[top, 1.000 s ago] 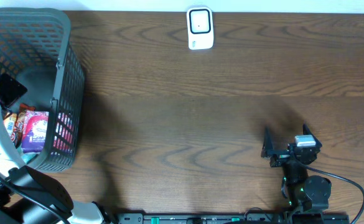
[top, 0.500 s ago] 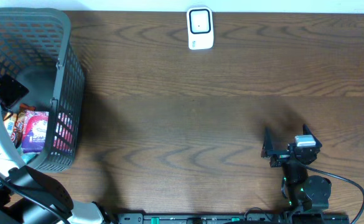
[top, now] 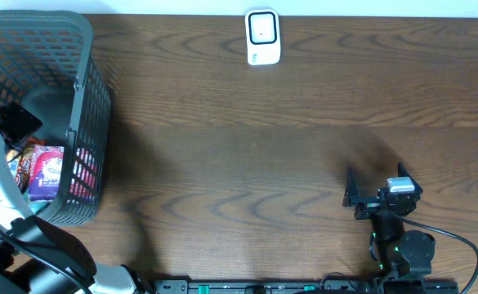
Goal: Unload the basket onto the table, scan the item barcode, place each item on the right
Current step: 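Grasp the purple floral pack with the left gripper and lift it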
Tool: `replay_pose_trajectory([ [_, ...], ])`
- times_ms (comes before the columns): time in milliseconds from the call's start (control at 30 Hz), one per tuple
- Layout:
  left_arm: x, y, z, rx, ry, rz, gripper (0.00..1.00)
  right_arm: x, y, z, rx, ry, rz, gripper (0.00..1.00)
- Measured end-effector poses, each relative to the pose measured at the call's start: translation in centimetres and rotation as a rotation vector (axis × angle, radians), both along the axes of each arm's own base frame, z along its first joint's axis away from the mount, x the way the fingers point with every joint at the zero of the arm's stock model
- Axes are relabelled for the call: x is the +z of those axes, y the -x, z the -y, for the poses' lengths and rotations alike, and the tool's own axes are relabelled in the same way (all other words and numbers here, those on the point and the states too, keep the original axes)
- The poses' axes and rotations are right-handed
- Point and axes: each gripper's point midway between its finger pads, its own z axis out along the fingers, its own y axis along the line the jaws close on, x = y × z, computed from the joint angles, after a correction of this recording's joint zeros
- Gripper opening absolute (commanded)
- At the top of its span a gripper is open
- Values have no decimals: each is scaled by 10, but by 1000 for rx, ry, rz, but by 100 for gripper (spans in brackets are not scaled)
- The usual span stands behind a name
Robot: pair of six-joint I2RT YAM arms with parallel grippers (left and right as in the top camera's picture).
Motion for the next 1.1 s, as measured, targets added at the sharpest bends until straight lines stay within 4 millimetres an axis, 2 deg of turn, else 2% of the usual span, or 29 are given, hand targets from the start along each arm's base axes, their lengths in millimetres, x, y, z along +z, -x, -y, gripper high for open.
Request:
replay_pose_trajectory([
  [200, -15, 4, 3, 0, 14, -19, 98, 0, 0, 0, 0, 0, 0, 99],
  [367, -17, 2, 2, 0, 10, -13, 98, 0, 0, 0, 0, 0, 0, 99],
  [867, -41, 7, 5, 0, 24, -33, 98, 0, 0, 0, 0, 0, 0, 99],
  [1100, -44, 8, 6, 1, 25, -35, 98, 0, 0, 0, 0, 0, 0, 99],
])
